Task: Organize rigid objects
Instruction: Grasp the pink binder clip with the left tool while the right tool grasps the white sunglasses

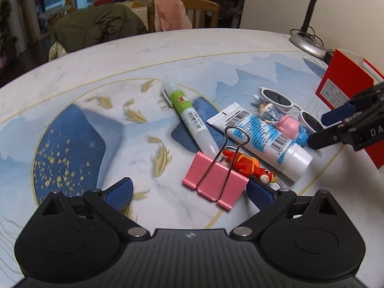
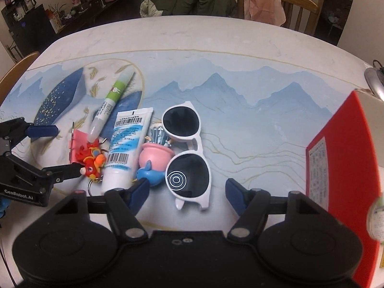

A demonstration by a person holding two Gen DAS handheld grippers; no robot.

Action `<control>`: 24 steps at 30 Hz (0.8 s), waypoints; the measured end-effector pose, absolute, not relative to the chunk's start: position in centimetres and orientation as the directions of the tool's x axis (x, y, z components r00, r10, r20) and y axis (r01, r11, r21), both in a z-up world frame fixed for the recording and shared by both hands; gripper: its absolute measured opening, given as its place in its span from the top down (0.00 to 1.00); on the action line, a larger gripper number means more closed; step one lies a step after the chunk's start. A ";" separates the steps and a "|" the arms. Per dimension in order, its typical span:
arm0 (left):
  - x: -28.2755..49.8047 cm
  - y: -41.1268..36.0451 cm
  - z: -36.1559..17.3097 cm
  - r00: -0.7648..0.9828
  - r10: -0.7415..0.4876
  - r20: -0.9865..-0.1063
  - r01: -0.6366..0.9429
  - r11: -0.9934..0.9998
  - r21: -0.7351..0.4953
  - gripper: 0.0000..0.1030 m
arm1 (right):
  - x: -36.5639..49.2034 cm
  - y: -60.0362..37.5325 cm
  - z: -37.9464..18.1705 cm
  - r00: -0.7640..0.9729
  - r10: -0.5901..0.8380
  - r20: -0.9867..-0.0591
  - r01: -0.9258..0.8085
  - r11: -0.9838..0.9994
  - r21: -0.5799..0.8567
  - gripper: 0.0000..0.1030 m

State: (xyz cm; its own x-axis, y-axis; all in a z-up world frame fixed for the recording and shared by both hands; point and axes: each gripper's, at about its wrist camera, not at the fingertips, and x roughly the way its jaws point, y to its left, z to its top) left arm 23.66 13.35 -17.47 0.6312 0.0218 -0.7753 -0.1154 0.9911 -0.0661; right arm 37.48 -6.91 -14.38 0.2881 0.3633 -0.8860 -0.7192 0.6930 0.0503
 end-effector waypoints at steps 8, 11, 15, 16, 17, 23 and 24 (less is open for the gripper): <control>24.0 12.9 -17.3 0.661 0.012 -0.750 -0.070 0.997 -0.046 0.29 | 38.0 -6.2 -15.1 0.259 0.377 -0.889 -0.728 0.682 0.077 0.46; 24.0 12.9 -17.1 0.666 0.000 -0.746 -0.063 0.996 -0.057 0.45 | 38.1 -6.2 -15.3 0.254 0.385 -0.887 -0.725 0.683 0.089 0.49; 24.1 12.8 -17.1 0.662 0.005 -0.750 -0.072 0.996 -0.058 0.47 | 37.9 -6.0 -15.4 0.260 0.388 -0.884 -0.720 0.688 0.091 0.57; 24.1 12.8 -17.1 0.661 0.008 -0.751 -0.076 0.996 -0.056 0.48 | 37.8 -6.0 -15.5 0.261 0.392 -0.882 -0.717 0.690 0.095 0.60; 24.0 12.7 -17.0 0.659 0.011 -0.752 -0.079 0.995 -0.054 0.48 | 37.8 -6.1 -15.4 0.266 0.394 -0.880 -0.714 0.694 0.096 0.60; 23.8 12.7 -16.8 0.642 0.021 -0.766 -0.110 0.992 -0.066 0.48 | 37.2 -6.6 -14.8 0.294 0.409 -0.864 -0.700 0.707 0.097 0.61; 23.6 12.8 -16.7 0.640 0.018 -0.768 -0.115 0.991 -0.072 0.48 | 37.1 -6.7 -14.6 0.298 0.411 -0.862 -0.698 0.709 0.097 0.61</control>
State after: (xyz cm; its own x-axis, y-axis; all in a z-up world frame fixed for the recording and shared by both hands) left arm 23.64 12.79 -16.73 0.6403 0.0183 -0.7679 -0.1145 0.9908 -0.0719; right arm 37.09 -6.74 -14.57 0.2981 0.4108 -0.8616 -0.6983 0.7092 0.0966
